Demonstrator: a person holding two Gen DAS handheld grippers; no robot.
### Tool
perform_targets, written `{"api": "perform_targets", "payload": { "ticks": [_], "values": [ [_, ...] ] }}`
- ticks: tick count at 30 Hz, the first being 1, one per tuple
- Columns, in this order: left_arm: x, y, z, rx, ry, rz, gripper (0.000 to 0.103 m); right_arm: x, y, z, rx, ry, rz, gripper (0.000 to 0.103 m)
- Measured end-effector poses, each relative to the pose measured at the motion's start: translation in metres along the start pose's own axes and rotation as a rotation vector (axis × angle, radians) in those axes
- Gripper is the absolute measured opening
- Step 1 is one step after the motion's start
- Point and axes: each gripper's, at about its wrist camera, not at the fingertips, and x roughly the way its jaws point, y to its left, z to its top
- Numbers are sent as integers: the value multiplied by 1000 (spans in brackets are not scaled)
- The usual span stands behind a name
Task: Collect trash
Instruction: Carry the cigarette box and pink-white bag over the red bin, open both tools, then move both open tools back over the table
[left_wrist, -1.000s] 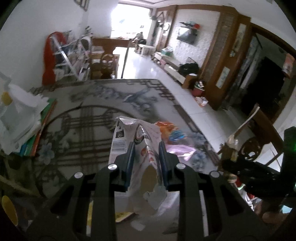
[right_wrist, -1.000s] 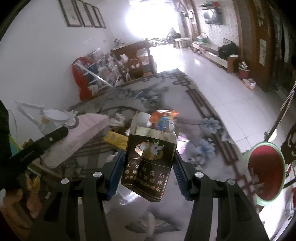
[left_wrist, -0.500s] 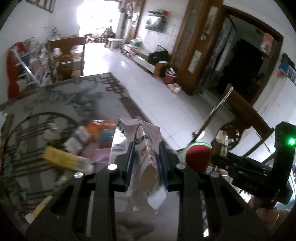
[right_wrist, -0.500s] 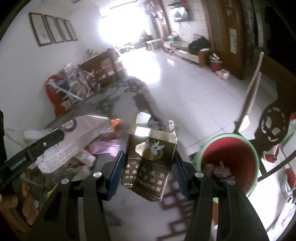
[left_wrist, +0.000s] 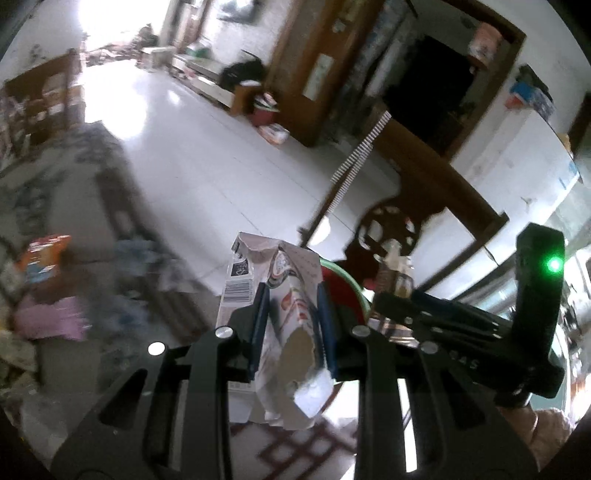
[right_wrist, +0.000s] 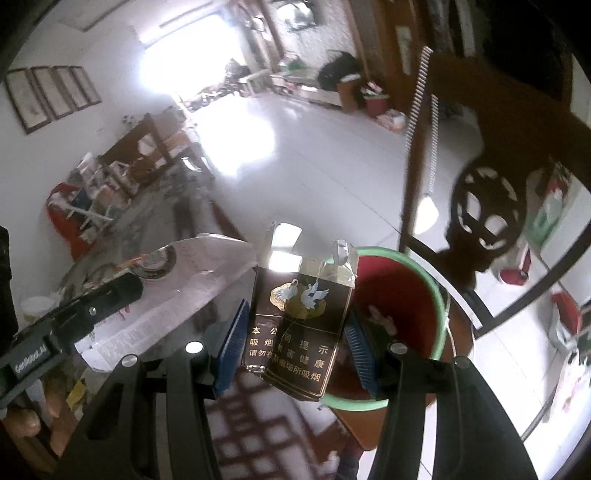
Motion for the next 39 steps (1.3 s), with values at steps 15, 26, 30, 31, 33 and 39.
{"api": "perform_targets", "payload": {
  "ticks": [15, 26, 30, 31, 33, 39],
  "values": [
    [0, 16, -8, 8, -8, 122, 77, 27, -34, 6, 84, 32, -21, 87],
    [-77, 98, -56, -83, -45, 256, 81, 37, 59, -4, 5, 95, 57, 95],
    [-118, 136, -80, -57, -53, 326, 85, 45, 115, -19, -73, 131, 104, 95],
    [-128, 147, -85, -44, -49, 348, 87, 49, 128, -22, -89, 146, 117, 95],
    [-149, 173, -100, -17, -27, 394, 89, 55, 157, -33, -121, 174, 149, 95],
    [-185, 252, -148, 57, 170, 481, 91, 62, 228, -60, -197, 217, 216, 95]
  ]
}}
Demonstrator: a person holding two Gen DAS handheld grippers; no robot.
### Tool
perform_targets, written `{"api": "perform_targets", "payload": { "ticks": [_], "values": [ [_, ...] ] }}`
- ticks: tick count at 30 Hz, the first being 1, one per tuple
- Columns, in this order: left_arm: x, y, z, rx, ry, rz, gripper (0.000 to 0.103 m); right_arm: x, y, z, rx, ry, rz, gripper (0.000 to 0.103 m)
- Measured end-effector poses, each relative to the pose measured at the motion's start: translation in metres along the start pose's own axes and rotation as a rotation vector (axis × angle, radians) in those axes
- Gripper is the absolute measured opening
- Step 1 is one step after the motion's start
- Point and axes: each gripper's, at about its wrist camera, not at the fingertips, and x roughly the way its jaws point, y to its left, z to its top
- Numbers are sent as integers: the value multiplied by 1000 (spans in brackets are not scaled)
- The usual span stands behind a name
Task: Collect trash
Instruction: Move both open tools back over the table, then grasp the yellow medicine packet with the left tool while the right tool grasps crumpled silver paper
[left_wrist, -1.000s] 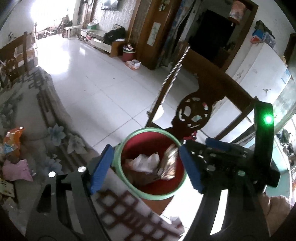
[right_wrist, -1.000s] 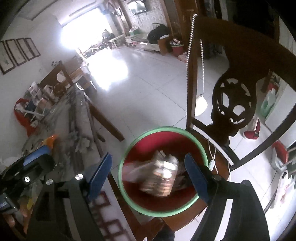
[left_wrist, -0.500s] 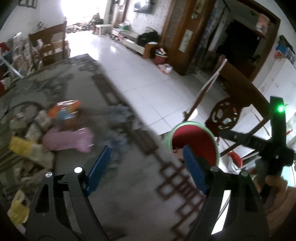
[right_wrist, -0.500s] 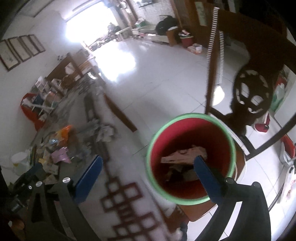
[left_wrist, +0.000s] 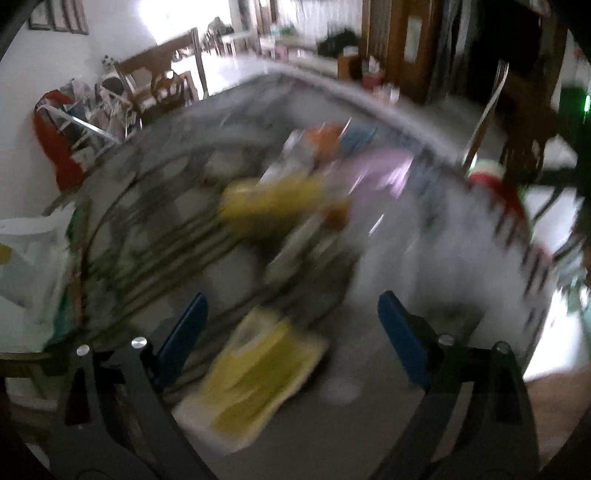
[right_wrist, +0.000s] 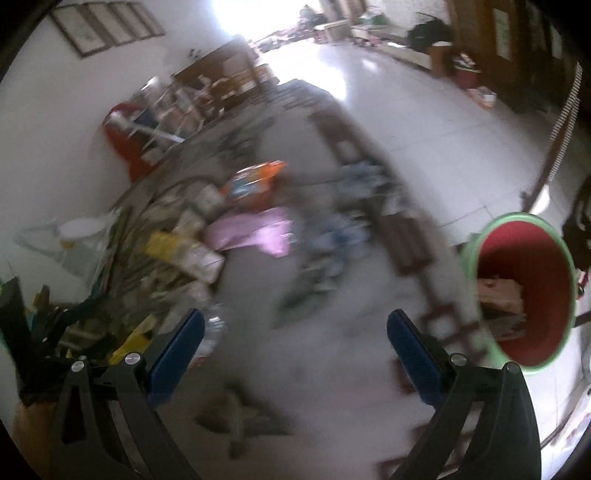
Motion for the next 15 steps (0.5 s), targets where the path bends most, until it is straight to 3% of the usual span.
{"api": "perform_targets", "payload": {
  "ticks": [4, 6, 11, 15],
  "values": [
    [21, 28, -32, 69, 111, 20, 91, 15, 43, -9, -53, 19, 28, 95],
    [33, 37, -43, 67, 149, -22, 91, 23, 58, -11, -75, 31, 31, 95],
    [51, 40, -53, 59, 183, -110, 93, 42, 96, -12, -123, 60, 50, 95],
    [61, 32, -55, 68, 191, -137, 92, 53, 119, -7, -159, 73, 57, 95]
  ]
}}
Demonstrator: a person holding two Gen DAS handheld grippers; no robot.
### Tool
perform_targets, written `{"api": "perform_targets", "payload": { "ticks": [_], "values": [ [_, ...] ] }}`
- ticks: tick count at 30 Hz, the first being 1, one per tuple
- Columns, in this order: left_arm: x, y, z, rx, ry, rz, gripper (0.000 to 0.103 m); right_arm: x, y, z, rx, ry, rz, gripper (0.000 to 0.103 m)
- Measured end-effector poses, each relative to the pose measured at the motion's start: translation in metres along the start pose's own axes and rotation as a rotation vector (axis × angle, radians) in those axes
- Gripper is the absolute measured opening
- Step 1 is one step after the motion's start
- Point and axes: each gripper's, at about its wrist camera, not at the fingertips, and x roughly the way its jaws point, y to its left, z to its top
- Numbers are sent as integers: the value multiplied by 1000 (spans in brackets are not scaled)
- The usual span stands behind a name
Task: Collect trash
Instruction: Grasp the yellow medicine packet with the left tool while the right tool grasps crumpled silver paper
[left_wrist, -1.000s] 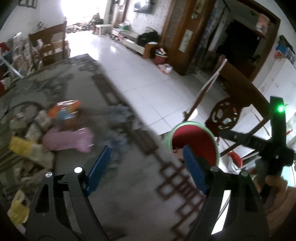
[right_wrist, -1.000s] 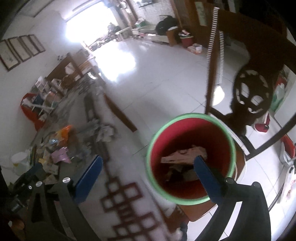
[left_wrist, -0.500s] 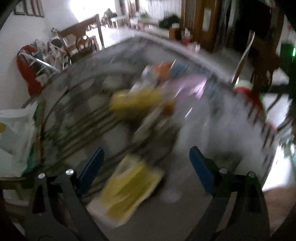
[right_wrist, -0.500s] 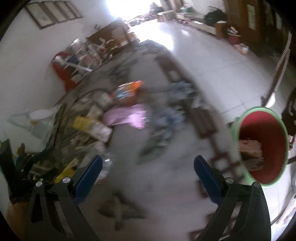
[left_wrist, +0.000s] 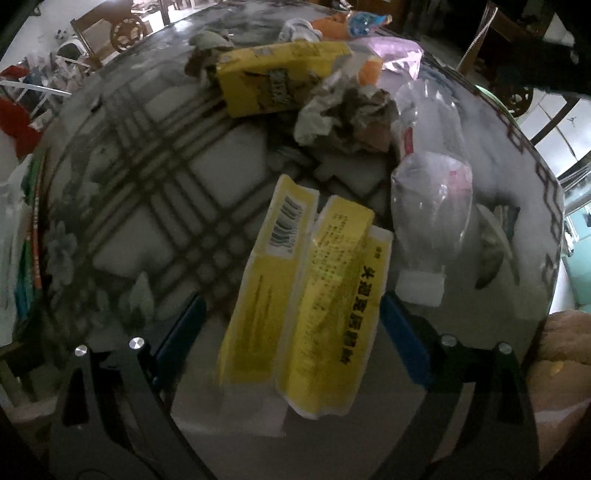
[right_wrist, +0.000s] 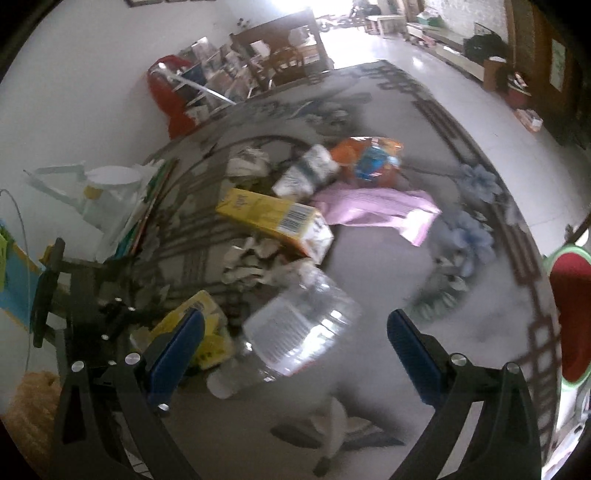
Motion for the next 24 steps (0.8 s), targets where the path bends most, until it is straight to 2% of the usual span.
{"api": "perform_targets", "payload": {
  "ticks": [1, 2, 5, 6, 7, 14, 19, 23, 24],
  "values": [
    [2, -1, 0, -10, 0, -12, 85, 2, 4, 1, -7, 2, 2, 95],
    [3, -1, -1, -28, 0, -31, 67, 5, 7, 3, -17, 6, 2, 95],
    [3, 5, -3, -104, -15, -79, 50, 17, 20, 9, -48, 31, -5, 95],
    [3, 7, -5, -126, -23, -98, 49, 21, 21, 10, -54, 43, 0, 95],
    [1, 8, -6, -148, -35, -105, 42, 28, 24, 13, -59, 62, 12, 95],
    [-20, 23, -16, -351, -134, -126, 39, 68, 38, 28, -40, 133, 37, 95],
    [-30, 33, -19, -482, -189, -157, 39, 91, 47, 40, -47, 154, -12, 95],
    [-29, 34, -21, -516, -187, -175, 40, 108, 51, 43, -58, 170, -45, 91],
    [-30, 35, -22, -519, -186, -174, 40, 111, 53, 42, -61, 177, -51, 87]
  ]
}}
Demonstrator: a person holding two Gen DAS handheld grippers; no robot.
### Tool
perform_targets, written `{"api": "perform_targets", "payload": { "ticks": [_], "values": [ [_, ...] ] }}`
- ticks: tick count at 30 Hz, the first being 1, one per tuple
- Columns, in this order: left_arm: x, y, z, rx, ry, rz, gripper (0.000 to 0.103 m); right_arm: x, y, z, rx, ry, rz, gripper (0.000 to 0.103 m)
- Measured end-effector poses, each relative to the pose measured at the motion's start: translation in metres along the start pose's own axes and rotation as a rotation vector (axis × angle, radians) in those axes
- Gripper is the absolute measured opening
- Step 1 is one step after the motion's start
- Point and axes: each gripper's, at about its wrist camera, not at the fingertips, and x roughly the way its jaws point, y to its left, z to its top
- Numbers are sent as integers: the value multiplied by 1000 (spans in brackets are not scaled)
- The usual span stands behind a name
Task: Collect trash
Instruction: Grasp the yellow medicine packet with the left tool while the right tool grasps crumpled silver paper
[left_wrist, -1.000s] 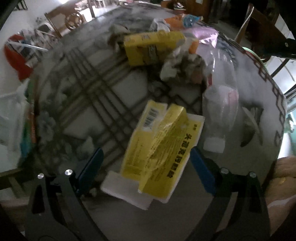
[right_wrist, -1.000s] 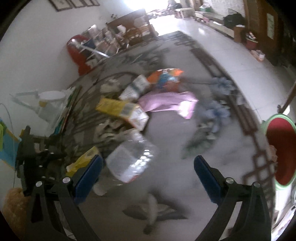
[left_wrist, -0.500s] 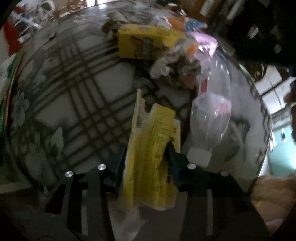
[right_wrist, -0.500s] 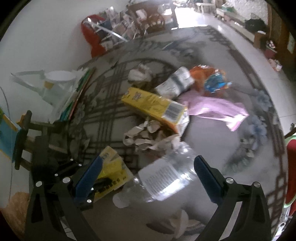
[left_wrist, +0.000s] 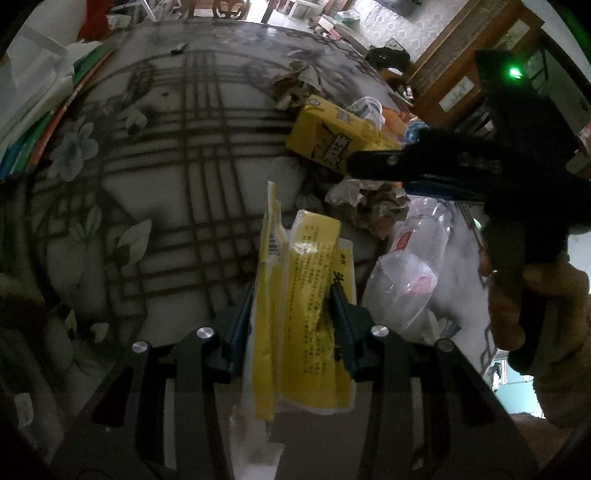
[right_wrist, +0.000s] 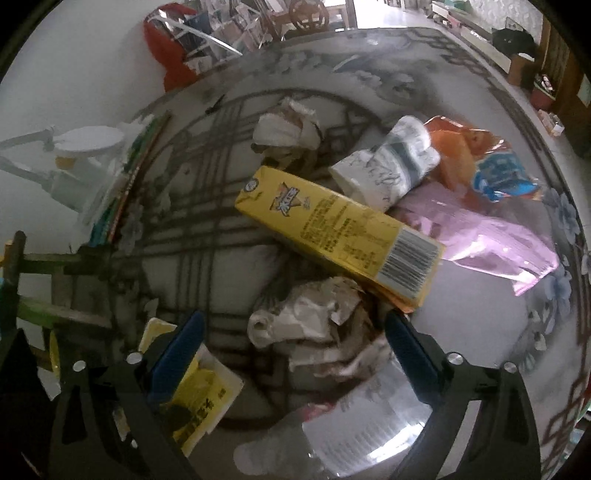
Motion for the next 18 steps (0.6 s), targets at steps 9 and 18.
{"api": "perform_targets", "payload": {
  "ticks": [9, 18],
  "values": [
    [-8, 10, 8, -54, -38, 10, 40, -7, 6, -4, -51, -14, 18, 42],
    [-33, -3, 23, -5, -165, 85, 40, -82, 10, -21, -88, -201, 74, 42]
  ]
}}
